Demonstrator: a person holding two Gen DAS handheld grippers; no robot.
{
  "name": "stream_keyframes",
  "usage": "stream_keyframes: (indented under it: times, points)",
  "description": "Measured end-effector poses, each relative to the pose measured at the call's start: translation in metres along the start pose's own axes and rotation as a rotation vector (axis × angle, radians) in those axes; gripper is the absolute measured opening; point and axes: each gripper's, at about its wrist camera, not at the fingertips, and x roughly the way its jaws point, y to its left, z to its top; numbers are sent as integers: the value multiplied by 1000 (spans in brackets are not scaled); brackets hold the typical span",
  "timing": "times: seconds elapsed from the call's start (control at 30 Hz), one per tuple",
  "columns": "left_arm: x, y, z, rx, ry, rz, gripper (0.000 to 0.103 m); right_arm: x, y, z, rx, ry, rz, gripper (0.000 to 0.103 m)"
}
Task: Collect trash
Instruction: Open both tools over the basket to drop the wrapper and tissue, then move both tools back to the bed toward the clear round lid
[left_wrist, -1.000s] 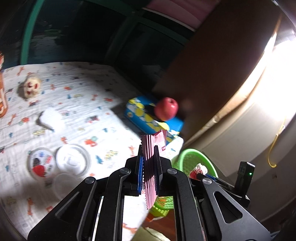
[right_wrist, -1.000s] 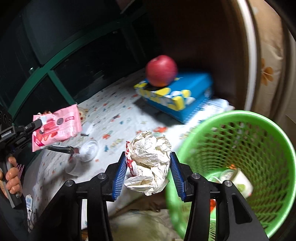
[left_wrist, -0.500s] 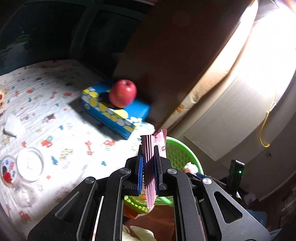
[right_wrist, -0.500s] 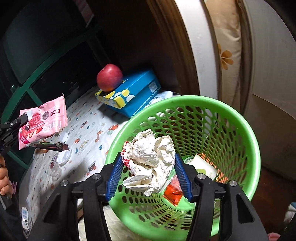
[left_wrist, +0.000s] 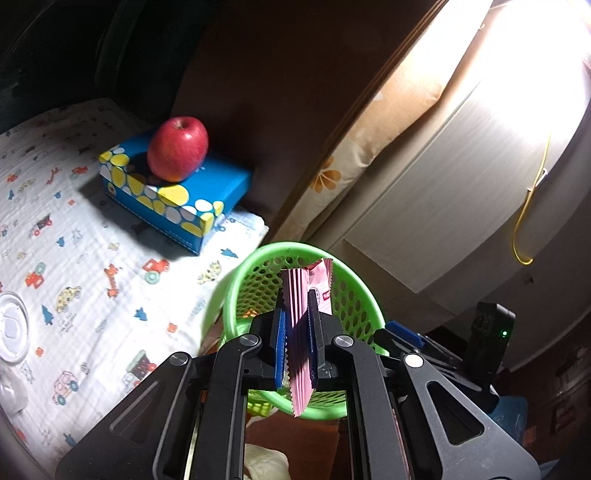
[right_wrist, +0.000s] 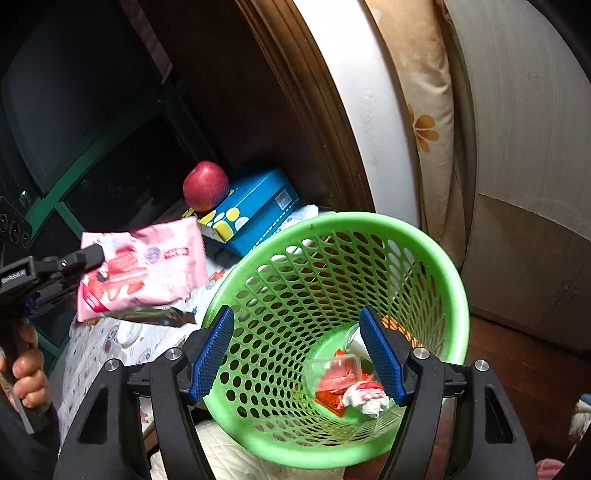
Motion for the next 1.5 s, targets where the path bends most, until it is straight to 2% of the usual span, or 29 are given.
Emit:
stream_keyframes:
  times: [0.37, 0.4, 0.5, 0.63, 1.03, 1.37, 1.5]
  points:
    - [41, -16, -11, 6, 73, -3, 11, -10, -16, 0, 40, -23, 4, 69]
    - [45, -16, -13, 1, 81, -6, 13, -10, -18, 0, 45, -24, 6, 69]
    - [53, -17, -17, 4, 98, 0, 32, -11, -21, -1, 54, -24, 5, 69]
    - [52, -16, -21, 4, 101, 11, 40, -12, -20, -3, 53, -25, 8, 69]
    - [-10, 22, -19, -5, 6, 180, 54, -2, 18, -1, -13, -7, 64, 71]
    - [-72, 106, -29, -154, -75, 357, 56, 25, 77, -1, -106, 45, 138, 72]
    - [-99, 144, -38, -213, -104, 451, 57, 36, 101, -2, -141, 61, 171, 72]
